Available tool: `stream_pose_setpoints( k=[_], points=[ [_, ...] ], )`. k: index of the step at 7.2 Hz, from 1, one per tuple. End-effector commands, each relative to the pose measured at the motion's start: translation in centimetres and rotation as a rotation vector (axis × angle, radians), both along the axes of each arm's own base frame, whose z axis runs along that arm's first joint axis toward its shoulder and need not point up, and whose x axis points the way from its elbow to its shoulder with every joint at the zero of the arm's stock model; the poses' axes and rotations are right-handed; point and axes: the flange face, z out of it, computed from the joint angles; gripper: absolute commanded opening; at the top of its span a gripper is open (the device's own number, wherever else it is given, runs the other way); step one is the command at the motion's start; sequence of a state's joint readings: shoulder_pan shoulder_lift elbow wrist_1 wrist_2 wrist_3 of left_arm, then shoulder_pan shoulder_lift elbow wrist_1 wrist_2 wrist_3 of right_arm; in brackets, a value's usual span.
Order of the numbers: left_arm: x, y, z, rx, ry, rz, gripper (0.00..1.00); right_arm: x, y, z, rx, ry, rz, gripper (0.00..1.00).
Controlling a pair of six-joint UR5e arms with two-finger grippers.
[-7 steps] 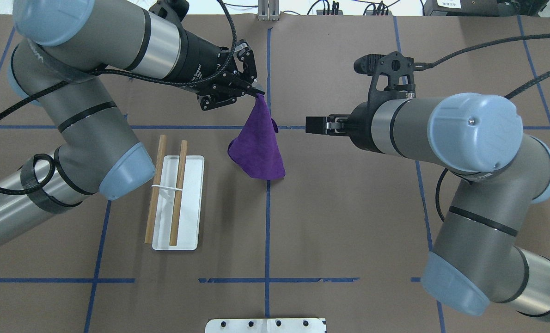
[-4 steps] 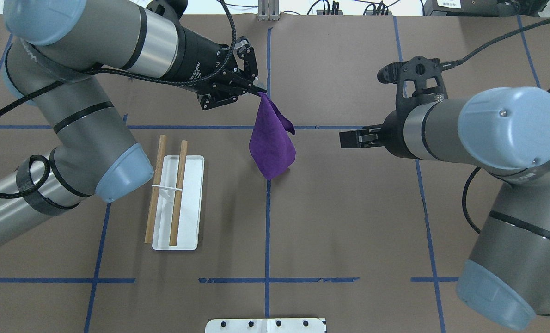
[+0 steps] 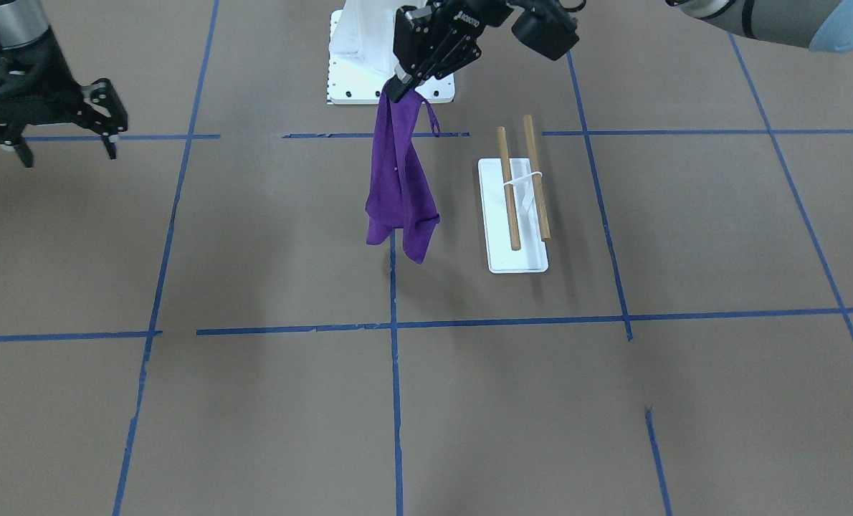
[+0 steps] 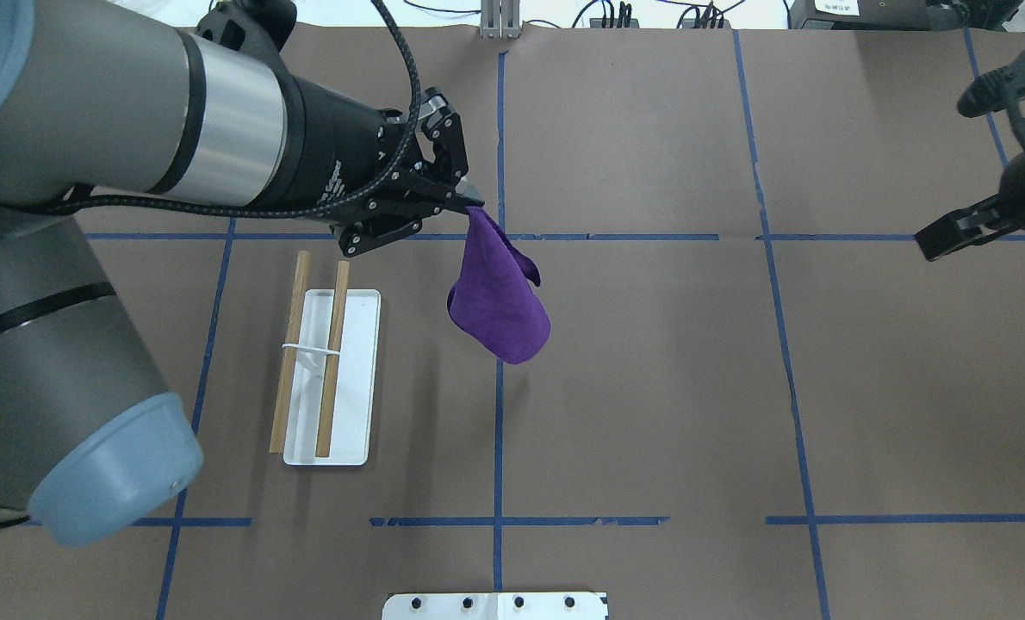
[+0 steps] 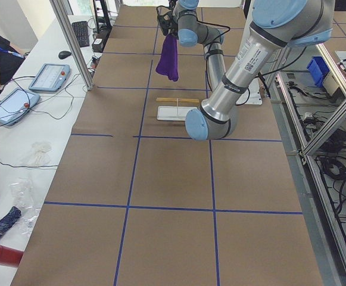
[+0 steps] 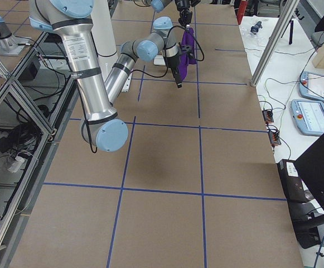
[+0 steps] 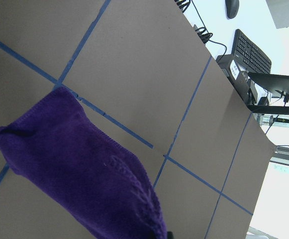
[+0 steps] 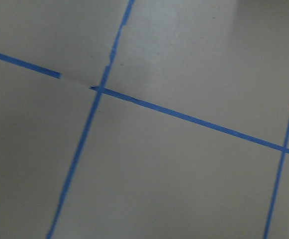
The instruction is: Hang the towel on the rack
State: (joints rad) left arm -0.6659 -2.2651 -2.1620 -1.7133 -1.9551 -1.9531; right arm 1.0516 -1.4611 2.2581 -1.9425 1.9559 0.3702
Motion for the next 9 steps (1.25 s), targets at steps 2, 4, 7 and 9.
stream_pose_setpoints(
  k=[2, 4, 7, 9],
  points=[
    [-0.5, 4.2, 4.1, -0.117, -0.201, -0.061, 0.0, 10.6, -2.7, 9.4, -0.087, -0.048, -0.087, 1.0],
    [-1.6, 1.6, 10.1, -0.227, -0.426, -0.141, 0.0, 12.0, -2.6, 14.0, -0.07, -0.059, -0.075, 1.0],
    [-7.7, -1.8, 19.6, -0.195, -0.65, -0.19, 0.0, 13.5, -4.1, 21.9, -0.049, -0.16, -0.044, 1.0],
    [-6.4, -3.0, 22.4, -0.202, -0.738, -0.224, 0.0, 13.5, -4.2, 22.5, -0.062, -0.162, -0.041, 1.0]
  ],
)
